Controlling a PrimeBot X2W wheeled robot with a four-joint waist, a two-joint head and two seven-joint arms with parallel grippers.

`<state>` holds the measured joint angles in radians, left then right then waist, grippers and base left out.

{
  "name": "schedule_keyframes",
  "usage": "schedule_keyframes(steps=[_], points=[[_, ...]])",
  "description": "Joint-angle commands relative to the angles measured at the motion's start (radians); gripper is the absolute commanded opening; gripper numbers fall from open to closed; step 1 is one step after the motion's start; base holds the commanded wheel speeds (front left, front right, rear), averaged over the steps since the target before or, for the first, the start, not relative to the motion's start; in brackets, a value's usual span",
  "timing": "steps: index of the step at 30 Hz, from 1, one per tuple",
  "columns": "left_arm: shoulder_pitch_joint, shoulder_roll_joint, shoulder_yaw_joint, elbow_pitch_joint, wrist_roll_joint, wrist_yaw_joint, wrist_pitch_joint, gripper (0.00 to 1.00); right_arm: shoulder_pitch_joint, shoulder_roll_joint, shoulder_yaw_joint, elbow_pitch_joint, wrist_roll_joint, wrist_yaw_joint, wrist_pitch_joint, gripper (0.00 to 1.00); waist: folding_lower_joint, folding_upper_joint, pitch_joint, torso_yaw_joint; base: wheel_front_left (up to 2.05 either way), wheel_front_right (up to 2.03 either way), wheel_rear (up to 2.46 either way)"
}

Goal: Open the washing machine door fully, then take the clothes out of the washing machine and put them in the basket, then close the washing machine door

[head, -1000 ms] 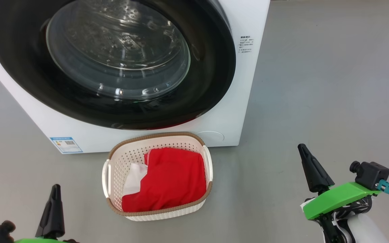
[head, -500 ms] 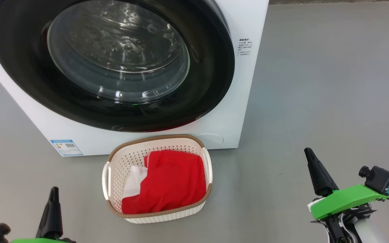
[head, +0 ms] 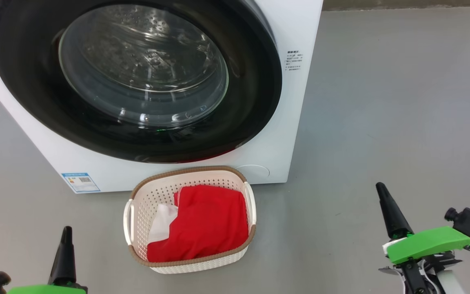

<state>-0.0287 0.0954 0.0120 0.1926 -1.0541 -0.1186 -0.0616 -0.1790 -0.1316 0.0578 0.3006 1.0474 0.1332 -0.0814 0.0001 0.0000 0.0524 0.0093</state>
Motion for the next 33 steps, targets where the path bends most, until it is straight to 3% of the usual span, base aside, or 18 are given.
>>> schedule_keyframes(steps=[1, 33], points=[[-0.038, 0.013, 0.027, -0.017, -0.017, -0.005, 0.003, 0.0, -0.003, -0.005, 0.004, -0.031, 0.019, -0.001, 0.004, 0.0, -0.0001, 0.0, -0.001, 0.0, 0.0, 0.0, 0.0], [-0.06, -0.017, 0.066, 0.021, -0.314, -0.009, 0.096, 0.0, 0.039, 0.033, -0.08, -0.045, 0.328, -0.002, 0.098, 0.0, -0.0001, 0.0, -0.027, -0.005, 0.0, 0.0, 0.0]])
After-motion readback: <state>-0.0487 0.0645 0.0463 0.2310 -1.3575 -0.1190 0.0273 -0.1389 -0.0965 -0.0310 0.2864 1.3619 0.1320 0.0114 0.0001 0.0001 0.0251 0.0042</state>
